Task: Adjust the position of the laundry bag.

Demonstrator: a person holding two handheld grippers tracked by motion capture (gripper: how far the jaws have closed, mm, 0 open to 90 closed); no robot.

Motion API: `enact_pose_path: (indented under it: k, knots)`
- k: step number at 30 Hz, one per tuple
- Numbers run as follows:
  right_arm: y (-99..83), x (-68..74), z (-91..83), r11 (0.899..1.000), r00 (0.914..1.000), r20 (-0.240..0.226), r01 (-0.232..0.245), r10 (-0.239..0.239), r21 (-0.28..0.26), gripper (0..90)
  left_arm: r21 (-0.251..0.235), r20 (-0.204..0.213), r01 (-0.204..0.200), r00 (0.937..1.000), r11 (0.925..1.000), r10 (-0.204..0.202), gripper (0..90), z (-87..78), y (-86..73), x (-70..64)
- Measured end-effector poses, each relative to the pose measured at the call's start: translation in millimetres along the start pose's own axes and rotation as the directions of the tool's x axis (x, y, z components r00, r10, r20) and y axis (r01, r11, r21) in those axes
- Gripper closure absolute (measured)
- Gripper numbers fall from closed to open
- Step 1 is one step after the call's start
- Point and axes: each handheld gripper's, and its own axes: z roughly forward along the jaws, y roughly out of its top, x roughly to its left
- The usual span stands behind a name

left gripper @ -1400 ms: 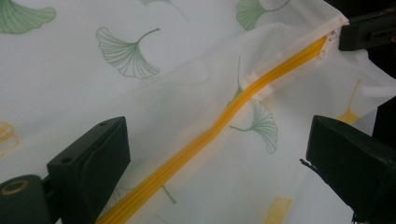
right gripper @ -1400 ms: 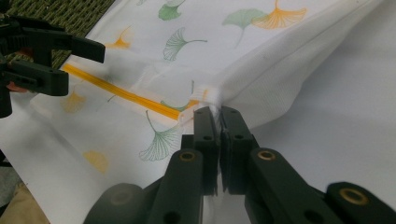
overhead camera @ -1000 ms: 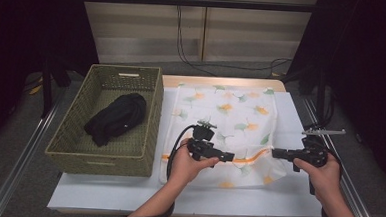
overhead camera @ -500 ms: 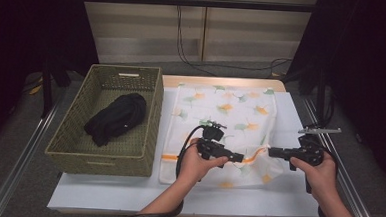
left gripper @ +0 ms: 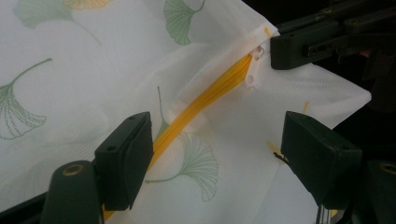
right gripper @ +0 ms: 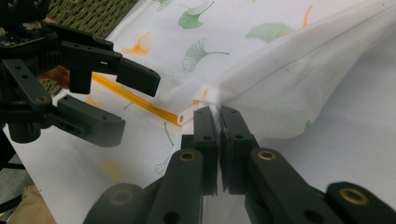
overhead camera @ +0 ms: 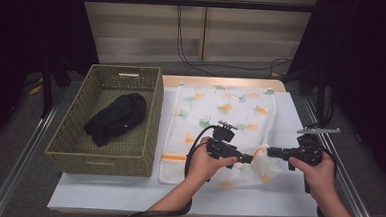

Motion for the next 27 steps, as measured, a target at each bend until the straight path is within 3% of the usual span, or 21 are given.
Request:
enact_pose_path:
  k: [5, 8, 12, 18, 20, 27]
  knots:
    - [-0.2, 0.1, 0.4, 1.000, 1.0000, -0.001, -0.003, 0.003, -0.002, 86.9, -0.002, 0.021, 0.003, 0.9998, 1.0000, -0.003, 25.7, 3.8, 2.6, -1.6]
    - [-0.4, -0.2, 0.7, 1.000, 1.0000, -0.005, -0.007, 0.007, -0.004, 87.0, -0.012, 0.045, 0.008, 0.9989, 0.9999, -0.007, 33.6, 6.1, 5.6, -4.3]
    - [-0.6, 0.2, 1.5, 1.000, 1.0000, -0.008, -0.005, 0.004, -0.006, 86.9, -0.002, 0.030, 0.002, 0.9996, 1.0000, -0.002, 41.0, 8.4, 7.4, -4.5]
    - [-1.0, -0.1, 1.8, 1.000, 0.9998, -0.013, -0.013, 0.013, -0.004, 86.9, -0.013, 0.041, 0.015, 0.9990, 0.9998, -0.014, 50.0, 11.0, 7.6, -1.8]
    - [-1.0, -0.3, 2.0, 1.000, 0.9998, -0.016, -0.011, 0.011, -0.005, 86.9, -0.020, 0.046, 0.032, 0.9985, 0.9993, -0.031, 51.9, 13.5, 6.7, -0.7]
    - [-1.1, 0.6, 2.8, 1.000, 0.9997, -0.021, -0.008, 0.008, -0.004, 86.9, -0.025, 0.060, 0.036, 0.9976, 0.9991, -0.034, 56.9, 18.6, 7.7, 0.7]
